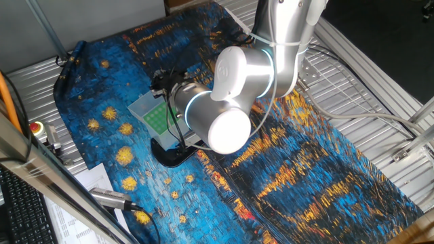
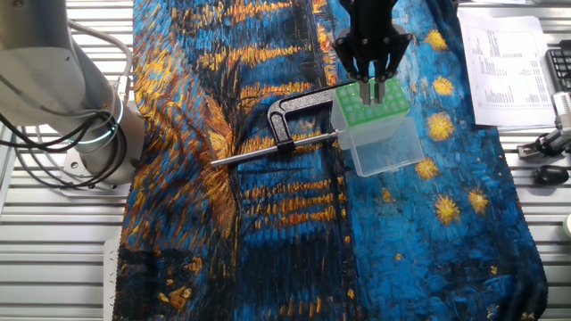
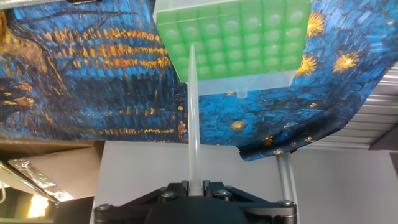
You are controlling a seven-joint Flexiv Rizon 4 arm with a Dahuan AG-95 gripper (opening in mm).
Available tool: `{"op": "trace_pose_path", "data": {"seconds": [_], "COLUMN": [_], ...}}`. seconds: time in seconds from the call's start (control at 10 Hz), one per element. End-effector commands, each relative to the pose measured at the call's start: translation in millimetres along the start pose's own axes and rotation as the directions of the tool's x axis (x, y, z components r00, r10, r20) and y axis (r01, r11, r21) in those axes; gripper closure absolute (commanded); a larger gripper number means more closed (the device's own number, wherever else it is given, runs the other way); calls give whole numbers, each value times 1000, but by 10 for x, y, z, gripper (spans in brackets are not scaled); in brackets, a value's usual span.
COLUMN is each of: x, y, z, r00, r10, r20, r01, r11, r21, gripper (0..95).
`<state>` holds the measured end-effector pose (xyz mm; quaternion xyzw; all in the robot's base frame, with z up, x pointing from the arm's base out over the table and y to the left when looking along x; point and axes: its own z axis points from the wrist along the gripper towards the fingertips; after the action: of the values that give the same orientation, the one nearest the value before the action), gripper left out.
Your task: Insert a large pipette tip into the holder for large pipette tips
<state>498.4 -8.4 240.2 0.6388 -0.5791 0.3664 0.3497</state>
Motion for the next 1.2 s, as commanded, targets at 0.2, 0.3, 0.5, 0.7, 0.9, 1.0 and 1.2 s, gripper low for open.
{"op": "trace_pose_path", "data": {"seconds": [0.2,0.3,0.5,0.7,0.9,1.0,1.2], "x": [-27,-34,-44,-57,-80,-100,-117], "y": [-1,0,3,7,16,23,30], "z": [-6,-6,-17,-32,-58,-80,-99], "r00": [1000,1000,1000,1000,1000,1000,1000], "r10": [10,16,21,23,24,27,27], "r20": [-7,-7,-5,-3,0,0,2], "r01": [-10,-16,-21,-23,-24,-27,-27], "r11": [1000,1000,1000,1000,1000,1000,999], "r21": [-6,-9,-12,-13,-15,-16,-16], "gripper": [950,950,950,950,950,950,950]}}
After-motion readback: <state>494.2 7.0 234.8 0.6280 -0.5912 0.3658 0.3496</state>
